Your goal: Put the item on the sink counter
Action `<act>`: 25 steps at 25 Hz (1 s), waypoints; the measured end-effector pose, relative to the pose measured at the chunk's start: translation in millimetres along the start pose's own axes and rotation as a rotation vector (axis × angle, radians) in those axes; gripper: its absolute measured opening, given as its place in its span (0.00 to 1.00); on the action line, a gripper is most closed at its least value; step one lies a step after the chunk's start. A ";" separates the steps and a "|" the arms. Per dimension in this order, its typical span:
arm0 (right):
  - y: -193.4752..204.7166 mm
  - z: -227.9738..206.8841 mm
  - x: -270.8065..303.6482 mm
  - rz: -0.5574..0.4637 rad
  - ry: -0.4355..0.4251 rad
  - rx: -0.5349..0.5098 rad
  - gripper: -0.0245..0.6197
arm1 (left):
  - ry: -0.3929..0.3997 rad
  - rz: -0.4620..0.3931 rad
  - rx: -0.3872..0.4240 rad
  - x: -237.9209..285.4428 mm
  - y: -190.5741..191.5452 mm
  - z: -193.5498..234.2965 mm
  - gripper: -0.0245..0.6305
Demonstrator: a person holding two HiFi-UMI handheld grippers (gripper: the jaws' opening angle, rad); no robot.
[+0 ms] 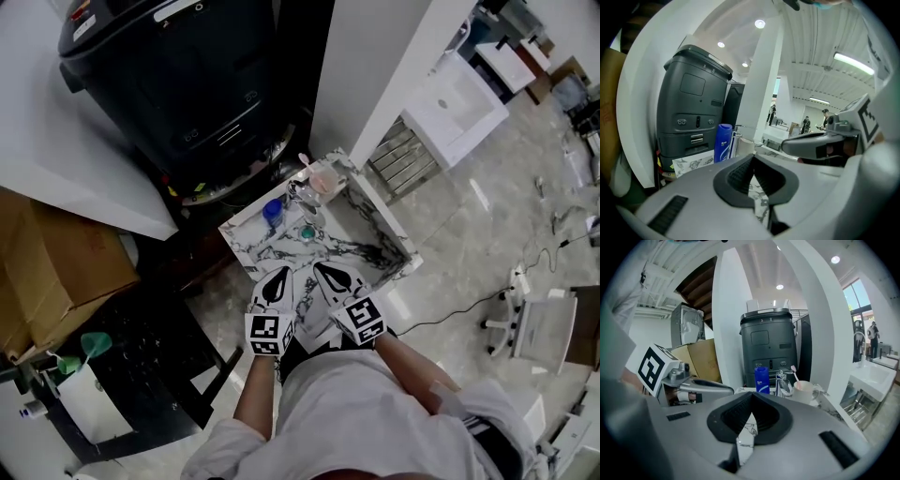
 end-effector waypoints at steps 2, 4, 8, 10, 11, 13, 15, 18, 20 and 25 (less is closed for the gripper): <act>-6.7 0.0 -4.3 -0.009 -0.025 -0.018 0.04 | -0.003 -0.013 0.007 -3.0 -6.7 -2.8 0.05; -15.6 -2.6 -10.2 -0.023 -0.048 -0.042 0.04 | -0.017 -0.026 0.017 -4.7 -14.3 -3.2 0.05; -34.0 -20.1 -26.9 -0.067 -0.061 -0.064 0.04 | -0.070 -0.038 0.040 -0.9 -30.3 -8.9 0.05; -39.3 -32.9 -38.5 -0.084 -0.063 -0.060 0.04 | -0.087 -0.048 0.034 2.7 -37.7 -20.0 0.05; -40.6 -39.2 -45.2 -0.090 -0.064 -0.057 0.04 | -0.095 -0.052 0.029 4.1 -40.5 -27.4 0.05; -42.6 -51.2 -59.6 -0.104 -0.070 -0.054 0.05 | -0.114 -0.055 0.022 7.4 -44.6 -44.9 0.05; -45.8 -62.8 -73.9 -0.125 -0.082 -0.057 0.05 | -0.137 -0.055 0.022 11.6 -48.2 -63.2 0.05; -52.9 -79.3 -92.2 -0.160 -0.099 -0.060 0.04 | -0.183 -0.053 0.024 16.0 -54.5 -86.5 0.05; -55.2 -89.4 -103.7 -0.177 -0.114 -0.060 0.04 | -0.223 -0.057 0.017 16.4 -58.8 -100.2 0.05; -46.9 -109.7 -130.1 -0.183 -0.208 -0.016 0.04 | -0.338 -0.062 -0.016 17.3 -57.3 -142.4 0.05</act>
Point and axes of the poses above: the fingertips, and each gripper's own axes: x forward along the fingers, z to its left, y out of its underside, the point moved 5 cm from there along -x, backward along the fingers, and after that the axes turned 6 degrees about x, right-handed, at the moved point
